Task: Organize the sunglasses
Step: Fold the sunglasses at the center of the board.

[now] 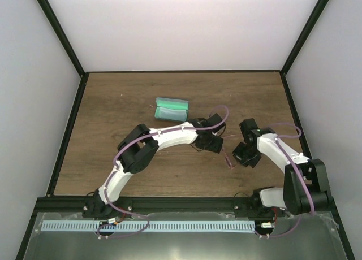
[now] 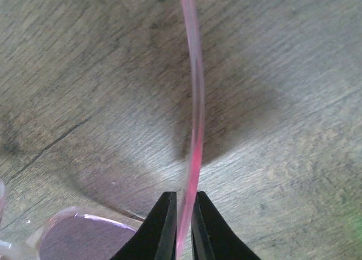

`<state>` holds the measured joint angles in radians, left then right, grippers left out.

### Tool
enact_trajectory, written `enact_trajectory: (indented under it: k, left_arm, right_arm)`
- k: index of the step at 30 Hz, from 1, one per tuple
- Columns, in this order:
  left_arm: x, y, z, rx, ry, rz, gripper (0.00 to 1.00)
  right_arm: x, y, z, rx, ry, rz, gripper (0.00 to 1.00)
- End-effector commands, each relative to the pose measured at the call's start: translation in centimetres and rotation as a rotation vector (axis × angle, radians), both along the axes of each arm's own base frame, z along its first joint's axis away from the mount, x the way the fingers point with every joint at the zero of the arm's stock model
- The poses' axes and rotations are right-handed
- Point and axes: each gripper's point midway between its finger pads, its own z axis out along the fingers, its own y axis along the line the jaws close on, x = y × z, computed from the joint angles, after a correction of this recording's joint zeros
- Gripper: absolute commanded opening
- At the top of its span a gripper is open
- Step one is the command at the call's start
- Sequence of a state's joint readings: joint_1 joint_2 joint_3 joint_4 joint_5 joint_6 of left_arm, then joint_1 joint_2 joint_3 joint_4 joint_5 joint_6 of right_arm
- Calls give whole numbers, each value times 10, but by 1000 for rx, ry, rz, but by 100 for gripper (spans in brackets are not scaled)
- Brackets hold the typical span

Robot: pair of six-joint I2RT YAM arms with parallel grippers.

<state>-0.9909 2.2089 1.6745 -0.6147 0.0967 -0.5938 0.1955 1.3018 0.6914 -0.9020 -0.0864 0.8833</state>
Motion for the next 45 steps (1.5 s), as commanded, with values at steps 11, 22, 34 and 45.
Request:
enact_trajectory:
  k: [11, 22, 34, 45]
  left_arm:
    - [17, -28, -24, 21, 12, -42, 66]
    - [12, -25, -41, 48, 42, -56, 68]
    - [17, 2, -31, 95, -2, -29, 71]
    - [17, 9, -26, 105, 4, -39, 72]
  right_arm:
    - [32, 29, 4, 109, -115, 189, 1]
    - [42, 61, 11, 137, -146, 341, 21]
    - [72, 27, 75, -76, -292, 379, 43]
    - [100, -20, 57, -227, -261, 352, 54]
